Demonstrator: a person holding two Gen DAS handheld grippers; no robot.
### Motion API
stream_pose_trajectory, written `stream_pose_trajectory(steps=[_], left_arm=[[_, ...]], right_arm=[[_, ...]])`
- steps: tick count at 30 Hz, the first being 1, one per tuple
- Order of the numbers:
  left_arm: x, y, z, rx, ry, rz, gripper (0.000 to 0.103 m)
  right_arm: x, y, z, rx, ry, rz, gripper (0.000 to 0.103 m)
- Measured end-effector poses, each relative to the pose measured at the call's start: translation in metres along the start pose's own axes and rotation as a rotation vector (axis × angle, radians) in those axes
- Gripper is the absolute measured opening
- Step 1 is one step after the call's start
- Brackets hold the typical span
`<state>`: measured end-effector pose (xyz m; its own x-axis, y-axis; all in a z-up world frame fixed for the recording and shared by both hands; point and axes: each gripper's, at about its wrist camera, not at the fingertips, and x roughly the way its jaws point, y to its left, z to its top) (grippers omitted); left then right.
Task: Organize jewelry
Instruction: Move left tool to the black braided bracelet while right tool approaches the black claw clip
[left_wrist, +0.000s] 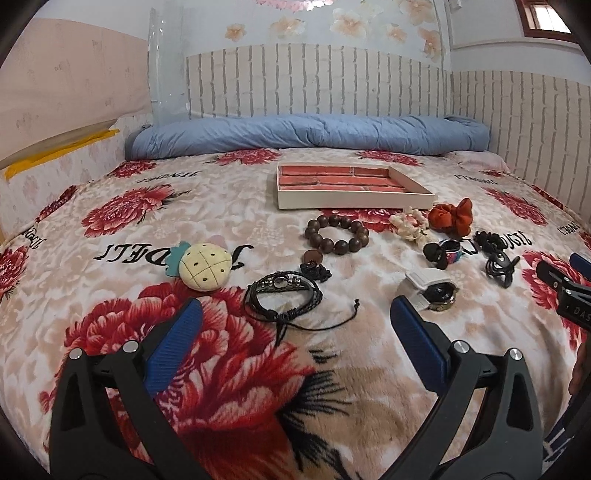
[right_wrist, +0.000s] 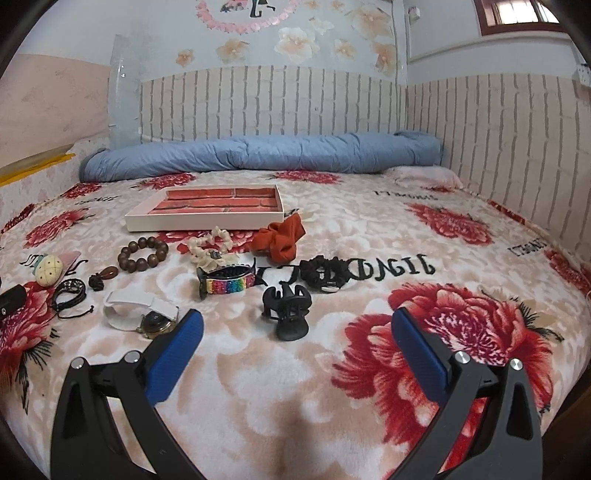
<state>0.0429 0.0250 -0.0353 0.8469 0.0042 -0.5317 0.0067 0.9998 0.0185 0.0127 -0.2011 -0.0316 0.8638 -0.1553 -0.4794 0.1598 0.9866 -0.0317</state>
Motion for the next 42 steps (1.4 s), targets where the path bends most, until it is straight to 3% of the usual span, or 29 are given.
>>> stream_pose_trajectory(steps=[15,25,39,42], left_arm=[[0.068,0.009,0.023,-0.021,0.154,0.003,0.098],[0.117,0.014,0.023,-0.027,0.321,0.016,0.098],[0.139,0.018,0.022,-0.042,0.397,0.021,0.098],[0.141,0.019,0.019,-0.046,0.403,0.019,0.098]], right_arm=[[0.061,-0.002,0.019,-0.019,0.115,-0.011,0.099],[0.097,-0.003,0.021,-0.003,0.226,0.008,0.099],[0.117,-0.001,0.015,-0.004,0.301,0.020,0.098],[0.121,-0.001,0.014,0.001,0.316,0.031,0.090]])
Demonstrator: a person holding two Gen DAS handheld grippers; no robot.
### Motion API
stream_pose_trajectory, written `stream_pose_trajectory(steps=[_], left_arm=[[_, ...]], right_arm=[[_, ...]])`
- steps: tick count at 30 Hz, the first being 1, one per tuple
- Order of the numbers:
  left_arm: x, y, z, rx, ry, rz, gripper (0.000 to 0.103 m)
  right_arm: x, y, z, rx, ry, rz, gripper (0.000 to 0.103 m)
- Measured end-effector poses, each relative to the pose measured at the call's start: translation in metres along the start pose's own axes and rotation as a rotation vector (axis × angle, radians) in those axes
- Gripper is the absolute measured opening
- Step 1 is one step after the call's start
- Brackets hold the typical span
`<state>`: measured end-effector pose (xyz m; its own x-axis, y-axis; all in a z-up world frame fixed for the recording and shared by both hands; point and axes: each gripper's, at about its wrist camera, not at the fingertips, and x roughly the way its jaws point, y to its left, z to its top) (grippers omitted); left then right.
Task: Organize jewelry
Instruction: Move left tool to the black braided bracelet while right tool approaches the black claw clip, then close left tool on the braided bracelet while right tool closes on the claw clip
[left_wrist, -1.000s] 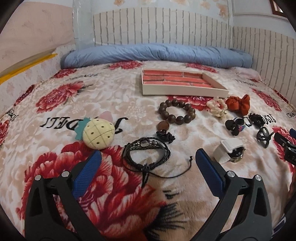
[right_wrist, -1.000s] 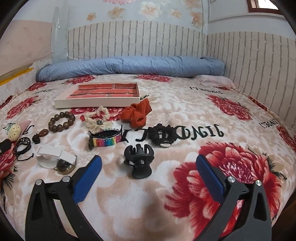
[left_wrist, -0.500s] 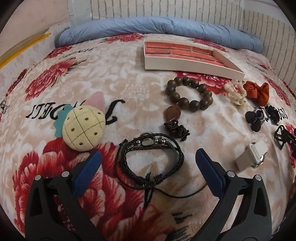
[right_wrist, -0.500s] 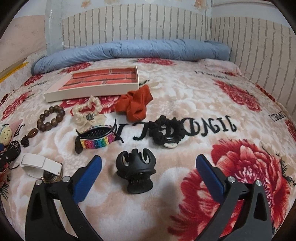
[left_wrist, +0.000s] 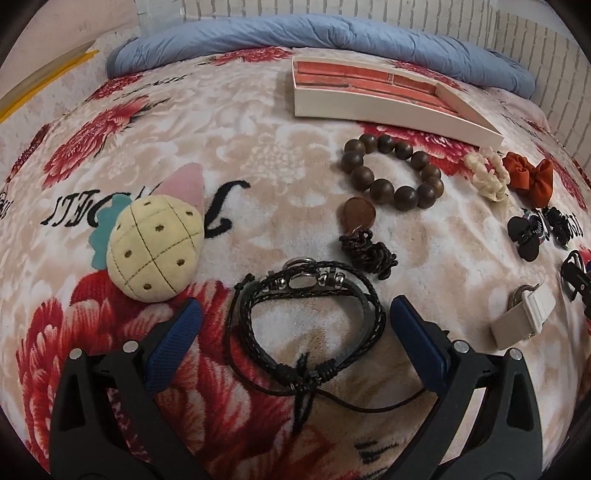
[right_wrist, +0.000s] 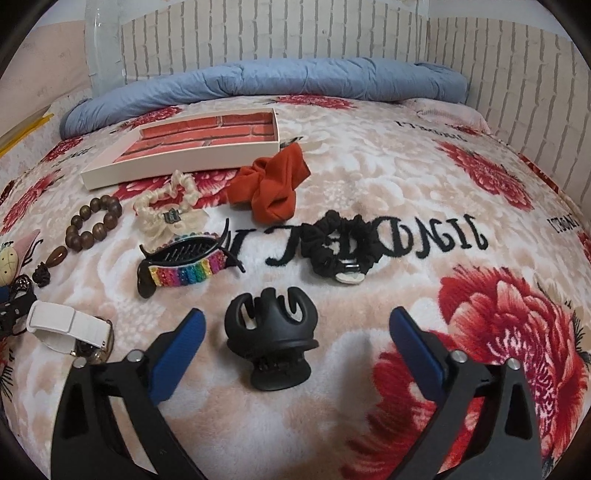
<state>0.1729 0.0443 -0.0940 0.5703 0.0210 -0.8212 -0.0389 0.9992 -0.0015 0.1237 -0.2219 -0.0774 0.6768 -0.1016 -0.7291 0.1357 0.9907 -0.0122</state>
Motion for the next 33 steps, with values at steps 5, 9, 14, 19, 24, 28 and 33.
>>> stream_pose_trajectory(steps=[5,9,14,19,24,28,33], left_arm=[[0.003,0.000,0.001,0.005,0.003,0.003,0.098],[0.006,0.001,0.003,0.003,0.013,-0.001,0.098],[0.007,0.001,0.005,0.000,0.017,-0.005,0.096],[0.006,0.001,0.004,0.002,0.011,-0.002,0.088],[-0.001,0.000,0.000,0.016,0.000,-0.006,0.075],[-0.004,0.000,-0.002,0.026,0.002,-0.018,0.070],[-0.006,0.003,-0.002,0.015,0.000,-0.039,0.062]], right_arm=[[0.007,0.001,-0.001,-0.001,0.025,0.021,0.077],[0.008,0.002,-0.001,-0.005,0.026,0.020,0.075],[0.009,0.004,-0.001,-0.017,0.032,0.017,0.071],[0.010,0.005,-0.001,-0.021,0.041,0.035,0.063],[0.010,0.009,-0.002,-0.039,0.037,0.044,0.054],[0.011,0.010,-0.002,-0.046,0.040,0.049,0.049],[0.010,0.011,-0.002,-0.047,0.038,0.056,0.047]])
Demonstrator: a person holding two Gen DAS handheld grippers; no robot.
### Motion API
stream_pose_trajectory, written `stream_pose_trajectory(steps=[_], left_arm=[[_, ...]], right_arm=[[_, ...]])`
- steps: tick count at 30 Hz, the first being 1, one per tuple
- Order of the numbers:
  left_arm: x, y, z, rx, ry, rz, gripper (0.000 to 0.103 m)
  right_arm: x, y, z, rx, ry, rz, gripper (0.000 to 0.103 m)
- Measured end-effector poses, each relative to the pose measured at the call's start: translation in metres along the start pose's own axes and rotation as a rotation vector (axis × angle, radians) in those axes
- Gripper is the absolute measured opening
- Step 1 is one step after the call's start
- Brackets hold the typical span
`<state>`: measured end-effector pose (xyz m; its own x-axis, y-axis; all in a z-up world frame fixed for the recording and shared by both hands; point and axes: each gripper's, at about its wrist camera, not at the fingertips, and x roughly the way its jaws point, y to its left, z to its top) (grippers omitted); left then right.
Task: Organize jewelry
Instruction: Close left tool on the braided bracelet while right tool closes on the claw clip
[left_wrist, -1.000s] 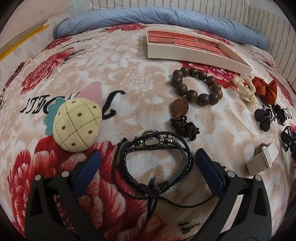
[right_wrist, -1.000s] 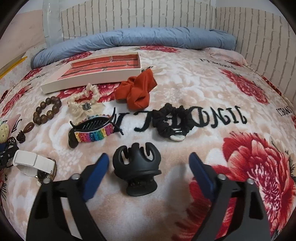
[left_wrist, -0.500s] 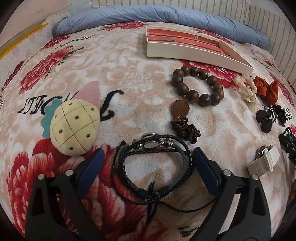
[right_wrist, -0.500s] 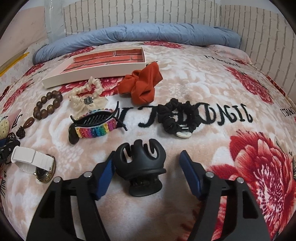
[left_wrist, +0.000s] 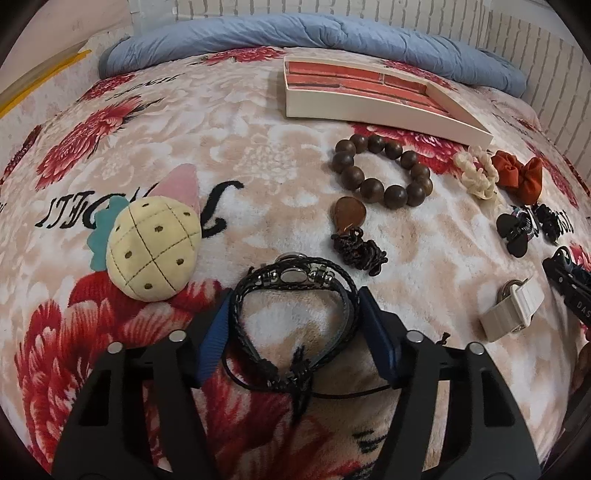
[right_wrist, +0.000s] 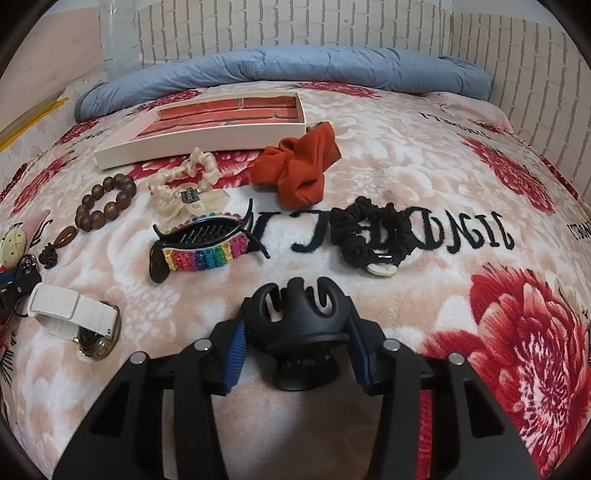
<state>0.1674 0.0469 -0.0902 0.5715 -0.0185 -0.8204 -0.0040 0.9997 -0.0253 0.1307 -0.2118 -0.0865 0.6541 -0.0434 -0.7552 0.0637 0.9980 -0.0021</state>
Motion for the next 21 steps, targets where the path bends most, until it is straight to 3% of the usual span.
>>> stream_pose_trajectory(steps=[7,12,21], left_arm=[[-0.010,0.001,-0.004,0.003,-0.008,-0.016,0.053],[-0.018,0.004,-0.005,-0.009,-0.017,-0.030,0.052],[-0.045,-0.008,0.015,0.017,-0.105,-0.044,0.052]], right_arm=[[-0.001,-0.004,0.001,0.021,-0.002,0.027,0.047],[-0.008,-0.010,0.002,0.041,-0.017,0.045,0.047],[-0.022,-0.011,0.019,0.030,-0.056,0.055,0.047]])
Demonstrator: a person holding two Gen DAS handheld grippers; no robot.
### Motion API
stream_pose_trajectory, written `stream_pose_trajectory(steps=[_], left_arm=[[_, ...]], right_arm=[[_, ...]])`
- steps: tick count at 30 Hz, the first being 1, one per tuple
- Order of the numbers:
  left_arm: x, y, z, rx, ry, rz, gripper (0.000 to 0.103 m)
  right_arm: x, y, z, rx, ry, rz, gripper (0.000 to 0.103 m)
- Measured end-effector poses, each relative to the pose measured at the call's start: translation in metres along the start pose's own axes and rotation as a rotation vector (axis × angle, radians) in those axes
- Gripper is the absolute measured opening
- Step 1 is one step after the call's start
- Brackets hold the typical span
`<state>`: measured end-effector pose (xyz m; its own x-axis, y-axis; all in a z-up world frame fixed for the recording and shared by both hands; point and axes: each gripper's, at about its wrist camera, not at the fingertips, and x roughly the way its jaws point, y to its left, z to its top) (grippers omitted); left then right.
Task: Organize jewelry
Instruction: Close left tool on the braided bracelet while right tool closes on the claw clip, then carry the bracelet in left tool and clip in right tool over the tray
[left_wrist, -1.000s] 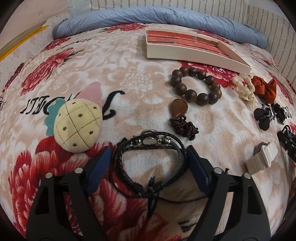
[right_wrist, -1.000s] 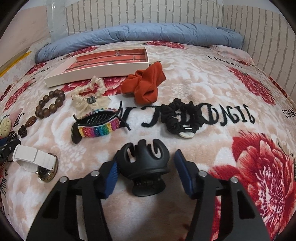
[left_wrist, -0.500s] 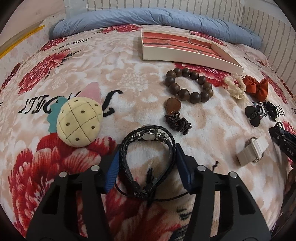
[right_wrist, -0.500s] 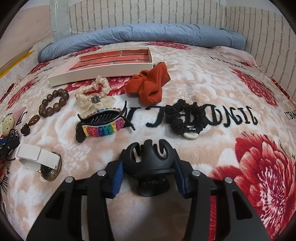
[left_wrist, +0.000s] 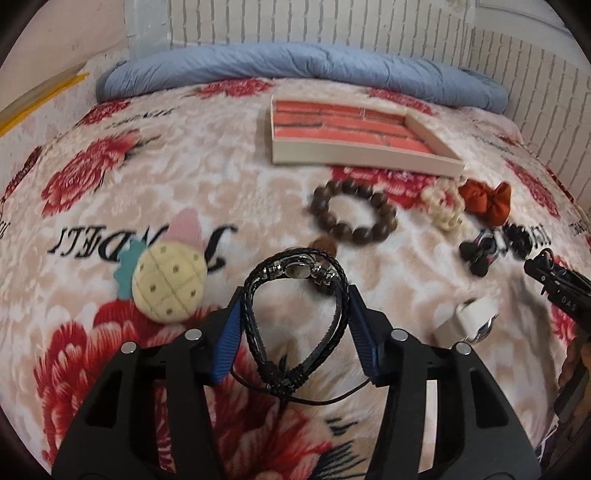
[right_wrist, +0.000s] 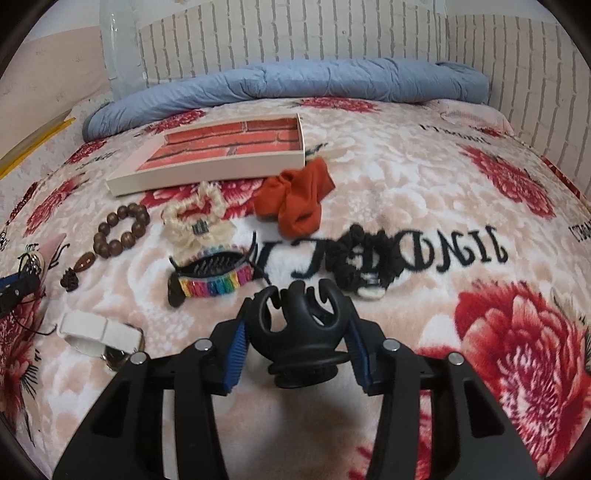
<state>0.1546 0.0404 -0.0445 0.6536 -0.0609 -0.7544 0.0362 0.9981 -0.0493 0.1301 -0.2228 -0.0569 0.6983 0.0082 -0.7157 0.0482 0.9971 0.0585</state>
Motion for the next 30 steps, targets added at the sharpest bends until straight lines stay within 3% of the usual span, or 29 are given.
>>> stream_pose_trajectory(steps=[7,15,23,27,30], left_arm=[[-0.004,-0.005,0.041,-0.004,-0.055,-0.015,0.052],[0.008,-0.018,0.126,0.006,-0.137,-0.029,0.052],[0.076,-0.034,0.221,0.016,-0.165,0.002,0.053],[0.132,-0.033,0.263,-0.020,-0.123,-0.022,0.053],[0.169,-0.035,0.280,-0.015,-0.092,0.003,0.053]], right_arm=[[-0.008,0.004,0.040,-0.019,-0.052,0.014,0.047],[0.013,0.019,0.124,-0.039,-0.101,0.039,0.047],[0.102,0.035,0.210,-0.031,-0.070,0.055,0.047],[0.153,0.041,0.239,-0.023,-0.034,0.059,0.047],[0.190,0.049,0.256,-0.030,-0.002,0.061,0.047]])
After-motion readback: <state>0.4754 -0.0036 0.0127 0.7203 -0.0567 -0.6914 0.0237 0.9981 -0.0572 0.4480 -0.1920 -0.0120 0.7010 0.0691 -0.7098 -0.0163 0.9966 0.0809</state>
